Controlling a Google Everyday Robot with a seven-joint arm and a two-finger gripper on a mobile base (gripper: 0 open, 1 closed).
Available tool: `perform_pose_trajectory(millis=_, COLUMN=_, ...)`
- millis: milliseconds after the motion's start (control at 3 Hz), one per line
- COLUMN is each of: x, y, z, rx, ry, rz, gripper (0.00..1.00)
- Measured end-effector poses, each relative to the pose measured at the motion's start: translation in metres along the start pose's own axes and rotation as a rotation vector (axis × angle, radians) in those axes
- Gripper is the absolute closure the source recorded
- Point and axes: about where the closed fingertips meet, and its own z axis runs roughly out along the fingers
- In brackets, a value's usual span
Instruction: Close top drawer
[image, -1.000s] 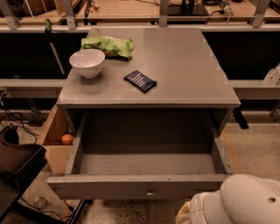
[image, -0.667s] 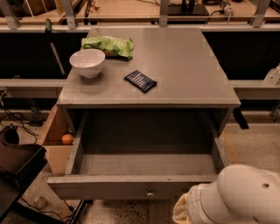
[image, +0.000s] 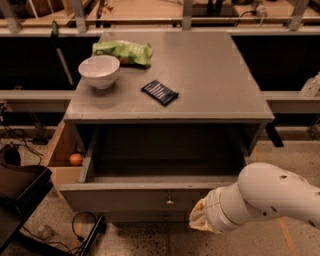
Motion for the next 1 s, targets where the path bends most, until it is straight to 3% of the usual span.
perform_pose_trajectory(millis=1000, x=-0.005, y=-0.093, z=0.028, rx=0.007, ry=-0.035, rz=-0.042, gripper=1.0)
